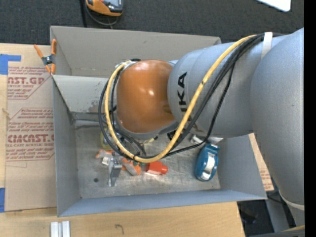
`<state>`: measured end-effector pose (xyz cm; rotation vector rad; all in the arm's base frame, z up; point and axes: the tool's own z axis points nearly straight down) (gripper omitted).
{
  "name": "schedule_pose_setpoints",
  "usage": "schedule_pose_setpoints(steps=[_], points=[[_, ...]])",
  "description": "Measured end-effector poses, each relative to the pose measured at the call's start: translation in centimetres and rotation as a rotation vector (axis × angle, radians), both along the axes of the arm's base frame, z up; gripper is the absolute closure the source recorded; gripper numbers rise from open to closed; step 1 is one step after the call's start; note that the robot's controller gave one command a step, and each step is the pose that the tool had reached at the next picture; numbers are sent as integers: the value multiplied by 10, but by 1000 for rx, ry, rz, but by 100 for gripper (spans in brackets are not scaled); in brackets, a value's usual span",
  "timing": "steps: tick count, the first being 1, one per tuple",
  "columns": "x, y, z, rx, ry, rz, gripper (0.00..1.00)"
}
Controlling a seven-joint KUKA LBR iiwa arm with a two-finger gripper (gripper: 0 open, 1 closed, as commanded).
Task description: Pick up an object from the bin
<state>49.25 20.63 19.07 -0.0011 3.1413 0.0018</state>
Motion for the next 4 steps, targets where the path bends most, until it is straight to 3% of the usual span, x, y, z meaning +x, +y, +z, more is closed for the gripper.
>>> schedule_pose_setpoints(steps=[1,2,3,4], points=[[14,-24,-49,2,-5,-65,0],[36,-46,-91,0,-1,7,0],[30,-39,-111,0,2,-224,100],[30,-39,-111,-1,2,-224,0]])
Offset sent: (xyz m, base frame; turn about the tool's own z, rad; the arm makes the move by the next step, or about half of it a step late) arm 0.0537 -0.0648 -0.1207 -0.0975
